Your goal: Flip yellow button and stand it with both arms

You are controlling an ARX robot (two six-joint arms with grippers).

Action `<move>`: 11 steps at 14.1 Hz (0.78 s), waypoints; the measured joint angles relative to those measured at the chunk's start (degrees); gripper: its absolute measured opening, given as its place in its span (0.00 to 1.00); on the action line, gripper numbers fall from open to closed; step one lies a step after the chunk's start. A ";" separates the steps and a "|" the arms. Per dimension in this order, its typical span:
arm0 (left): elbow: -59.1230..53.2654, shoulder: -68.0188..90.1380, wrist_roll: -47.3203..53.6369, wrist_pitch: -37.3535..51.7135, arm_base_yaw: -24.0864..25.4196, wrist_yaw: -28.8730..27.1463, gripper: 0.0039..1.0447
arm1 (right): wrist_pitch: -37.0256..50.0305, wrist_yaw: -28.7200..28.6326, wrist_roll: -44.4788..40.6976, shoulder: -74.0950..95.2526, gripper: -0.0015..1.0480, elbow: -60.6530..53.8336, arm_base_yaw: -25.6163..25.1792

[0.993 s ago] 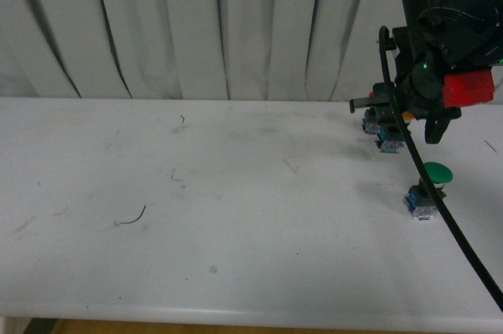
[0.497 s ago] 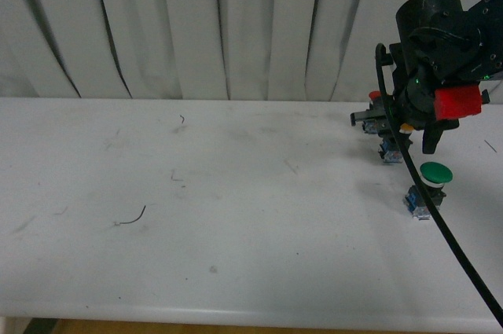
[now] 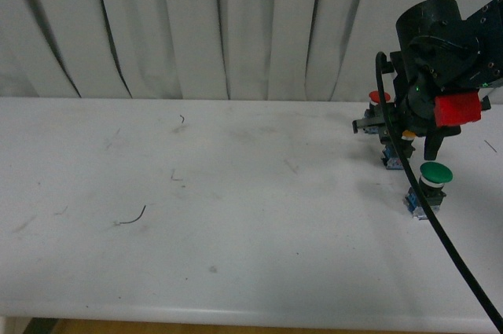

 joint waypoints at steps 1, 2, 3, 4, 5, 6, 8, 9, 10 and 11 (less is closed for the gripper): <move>0.00 0.00 0.00 0.00 0.00 0.00 0.94 | 0.11 0.11 -0.07 0.04 0.34 0.00 0.00; 0.00 0.00 0.00 0.00 0.00 0.00 0.94 | 0.15 0.13 -0.22 0.04 0.34 0.00 -0.02; 0.00 0.00 0.00 0.00 0.00 0.00 0.94 | 0.15 0.15 -0.59 0.04 0.39 0.00 -0.04; 0.00 0.00 0.00 0.00 0.00 -0.02 0.94 | 0.17 0.15 -0.66 0.04 0.47 0.00 -0.07; 0.00 0.00 0.00 0.00 0.00 0.00 0.94 | 0.44 0.13 -1.01 0.04 0.70 0.00 -0.07; 0.00 0.00 0.00 0.00 0.00 0.00 0.94 | 0.61 0.11 -1.01 0.04 0.81 0.00 -0.07; 0.00 0.00 0.00 0.00 0.00 0.00 0.94 | 0.61 0.09 -1.01 0.04 0.94 0.02 -0.07; 0.00 0.00 0.00 0.00 0.00 0.00 0.94 | 1.09 -0.22 -0.98 0.04 0.93 0.02 -0.07; 0.00 0.00 0.00 0.00 0.00 0.00 0.94 | 1.36 -0.63 -0.90 0.02 0.94 0.02 -0.07; 0.00 0.00 -0.02 0.00 0.00 0.00 0.94 | 1.79 -1.22 -0.70 -0.17 0.94 -0.13 -0.07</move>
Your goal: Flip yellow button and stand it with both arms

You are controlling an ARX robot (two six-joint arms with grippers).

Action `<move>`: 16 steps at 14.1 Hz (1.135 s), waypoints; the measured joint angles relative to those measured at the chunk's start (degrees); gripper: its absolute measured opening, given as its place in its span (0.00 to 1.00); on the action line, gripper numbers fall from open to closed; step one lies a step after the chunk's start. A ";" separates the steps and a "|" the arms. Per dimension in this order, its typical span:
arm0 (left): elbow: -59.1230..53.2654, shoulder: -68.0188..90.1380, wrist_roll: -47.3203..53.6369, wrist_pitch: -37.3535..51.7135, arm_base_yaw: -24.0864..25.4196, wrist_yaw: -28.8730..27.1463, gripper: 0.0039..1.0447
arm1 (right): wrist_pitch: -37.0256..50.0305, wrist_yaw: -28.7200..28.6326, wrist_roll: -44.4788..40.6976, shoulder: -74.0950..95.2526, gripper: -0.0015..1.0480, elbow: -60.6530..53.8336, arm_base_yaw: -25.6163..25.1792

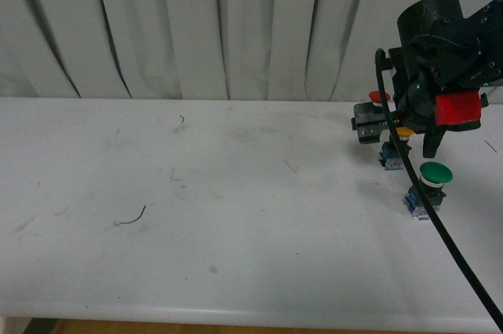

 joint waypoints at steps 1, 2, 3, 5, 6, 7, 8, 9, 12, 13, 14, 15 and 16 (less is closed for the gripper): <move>0.00 0.00 0.02 0.00 0.00 0.00 0.94 | 1.33 -0.94 0.61 -1.20 0.94 -1.38 -0.02; 0.00 0.00 0.02 0.00 0.00 0.00 0.94 | 2.97 -2.47 1.42 -3.28 0.94 -3.50 -0.09; 0.00 0.00 0.02 0.00 0.00 -0.02 0.94 | 5.75 -3.78 1.86 -6.19 0.94 -6.25 -0.44; 0.00 0.00 0.00 -0.02 0.00 0.02 0.94 | 13.22 -6.71 2.45 -15.69 0.94 -13.97 -1.90; 0.00 0.00 0.02 0.00 0.00 0.00 0.94 | 16.48 -8.96 3.34 -21.18 0.94 -18.32 -2.71; 0.00 0.00 0.02 -0.02 0.00 0.00 0.94 | 21.16 -11.87 4.70 -28.04 0.94 -24.15 -3.69; 0.00 0.00 0.02 0.00 0.00 0.00 0.94 | 24.68 -14.53 6.14 -34.49 0.94 -29.62 -4.55; 0.00 0.00 0.02 0.00 0.00 -0.02 0.94 | 27.76 -17.46 8.09 -42.51 0.94 -36.26 -5.03; 0.00 0.00 0.02 0.00 0.00 0.00 0.94 | 31.91 -17.05 7.85 -65.59 0.84 -53.40 -3.37; 0.00 0.00 0.02 0.00 0.00 -0.02 0.94 | 31.32 -11.47 4.22 -74.14 0.72 -60.65 -1.62; 0.00 0.00 0.02 0.00 0.00 -0.02 0.94 | 29.97 -8.17 1.90 -82.36 0.60 -68.54 -0.04; 0.00 0.00 0.02 0.00 0.00 0.00 0.94 | 29.81 -7.02 0.83 -89.31 0.47 -75.34 0.81; 0.00 0.00 0.02 0.00 0.00 0.00 0.94 | 30.67 -7.45 0.39 -93.00 0.37 -79.14 0.50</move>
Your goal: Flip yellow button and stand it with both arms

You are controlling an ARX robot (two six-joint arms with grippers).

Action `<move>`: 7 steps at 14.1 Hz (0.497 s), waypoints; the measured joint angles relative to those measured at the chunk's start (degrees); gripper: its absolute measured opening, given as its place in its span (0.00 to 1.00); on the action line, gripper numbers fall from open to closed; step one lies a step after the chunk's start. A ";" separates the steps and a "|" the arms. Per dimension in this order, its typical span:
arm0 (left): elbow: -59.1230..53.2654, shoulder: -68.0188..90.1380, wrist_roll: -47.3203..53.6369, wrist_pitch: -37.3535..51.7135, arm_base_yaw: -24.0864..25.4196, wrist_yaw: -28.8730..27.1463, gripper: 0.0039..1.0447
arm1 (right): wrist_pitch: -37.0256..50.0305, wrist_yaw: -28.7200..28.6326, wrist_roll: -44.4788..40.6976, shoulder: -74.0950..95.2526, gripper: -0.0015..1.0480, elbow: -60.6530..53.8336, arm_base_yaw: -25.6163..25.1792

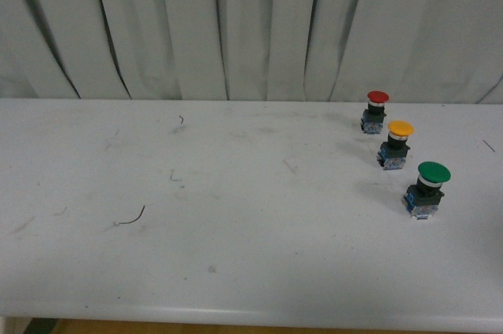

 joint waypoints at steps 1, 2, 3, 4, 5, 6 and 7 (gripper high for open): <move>0.00 0.00 0.00 0.00 0.00 0.00 0.94 | 0.79 -0.79 -0.37 -2.29 0.25 -2.71 -1.53; 0.00 0.00 0.00 -0.02 0.00 -0.02 0.94 | 1.11 -1.68 -0.59 -4.04 0.12 -5.09 -2.47; 0.00 0.00 0.00 0.00 0.00 -0.02 0.94 | 1.14 -2.64 -0.83 -5.79 0.01 -7.34 -3.06; 0.00 0.00 0.00 0.00 0.00 0.00 0.94 | 1.11 -3.39 -0.87 -7.65 0.02 -9.27 -3.93; 0.00 0.00 0.00 0.00 0.00 0.00 0.94 | 0.94 -4.22 -0.87 -9.29 0.02 -10.54 -4.85; 0.00 0.00 0.00 0.00 0.00 0.00 0.94 | 0.63 -8.46 -0.96 -11.28 0.02 -11.85 -8.55; 0.00 0.00 0.00 0.02 0.00 0.00 0.94 | -0.70 -8.85 -0.96 -14.73 0.02 -14.25 -9.75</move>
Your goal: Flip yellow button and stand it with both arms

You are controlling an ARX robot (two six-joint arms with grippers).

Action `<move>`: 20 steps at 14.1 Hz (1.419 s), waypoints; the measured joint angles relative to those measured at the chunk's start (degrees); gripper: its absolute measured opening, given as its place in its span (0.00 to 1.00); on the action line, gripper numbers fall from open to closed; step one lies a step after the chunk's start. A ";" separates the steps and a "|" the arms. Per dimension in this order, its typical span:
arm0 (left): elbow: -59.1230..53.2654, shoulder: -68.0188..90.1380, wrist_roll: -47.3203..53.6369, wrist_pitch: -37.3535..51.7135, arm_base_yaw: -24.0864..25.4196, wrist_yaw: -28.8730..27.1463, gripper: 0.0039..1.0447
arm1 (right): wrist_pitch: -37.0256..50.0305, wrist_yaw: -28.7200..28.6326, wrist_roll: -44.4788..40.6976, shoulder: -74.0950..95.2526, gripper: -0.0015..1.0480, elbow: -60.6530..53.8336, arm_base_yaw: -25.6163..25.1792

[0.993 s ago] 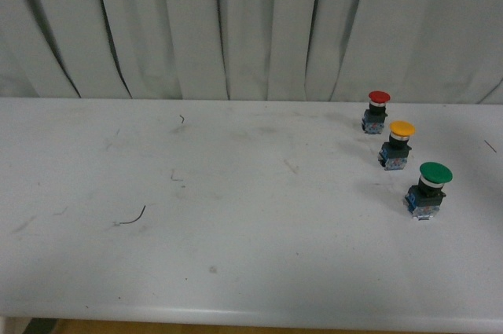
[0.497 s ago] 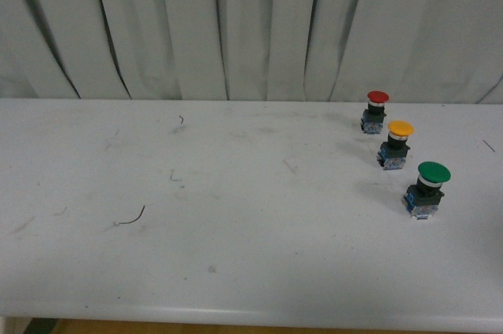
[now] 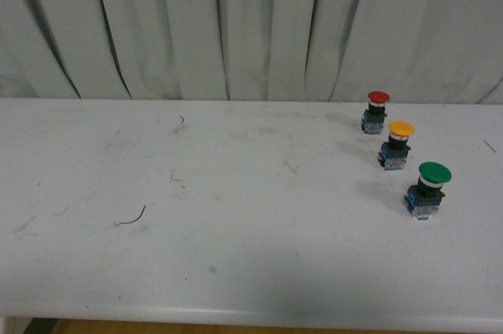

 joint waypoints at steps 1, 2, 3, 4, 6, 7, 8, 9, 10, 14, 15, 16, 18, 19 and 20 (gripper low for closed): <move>0.00 0.00 0.00 -0.02 0.00 0.00 0.94 | -1.49 0.02 0.00 -3.06 0.02 -1.55 0.31; 0.00 0.00 0.00 -0.02 0.00 0.00 0.94 | -2.19 0.00 0.00 -4.22 0.02 -1.99 0.31; 0.00 0.00 0.00 -0.02 0.00 0.00 0.94 | -2.93 0.00 0.00 -5.55 0.02 -2.49 0.31; 0.00 0.00 0.00 -0.02 0.00 0.00 0.94 | -3.80 0.00 0.00 -6.93 0.02 -3.10 0.31; 0.00 0.00 0.00 -0.02 0.00 0.00 0.94 | -5.75 0.00 0.00 -9.49 0.02 -3.89 0.31; 0.00 0.00 0.00 -0.02 0.00 0.00 0.94 | -6.38 0.00 0.00 -10.62 0.02 -4.11 0.31; 0.00 0.00 0.00 -0.02 0.00 0.00 0.94 | -7.43 0.02 0.00 -12.09 0.02 -4.44 0.31; 0.00 0.00 0.00 -0.02 0.00 0.00 0.94 | -5.79 0.02 0.02 -12.68 0.02 -5.44 0.31; 0.00 0.00 0.00 -0.02 0.00 0.00 0.94 | -7.54 0.00 0.00 -13.68 0.02 -6.05 0.31; 0.00 0.00 0.00 -0.02 0.00 0.00 0.94 | -14.84 0.00 0.00 -21.79 0.02 -6.05 0.31; 0.00 0.00 0.00 -0.04 0.00 0.02 0.94 | -23.82 -0.17 0.00 -31.39 0.02 -5.99 0.31; 0.00 0.00 0.00 0.02 0.00 0.02 0.94 | -24.57 -0.09 0.00 -31.39 0.02 -5.86 0.31; 0.00 0.00 0.00 0.02 0.00 -0.04 0.94 | -25.42 -0.11 -0.02 -31.32 0.02 -6.03 0.31; 0.00 0.00 0.00 0.02 0.00 -0.02 0.94 | -25.31 -0.11 0.00 -31.28 0.02 -6.03 0.31; 0.00 0.00 0.00 -0.02 0.00 0.02 0.94 | -25.16 -0.13 0.00 -31.30 0.02 -6.03 0.31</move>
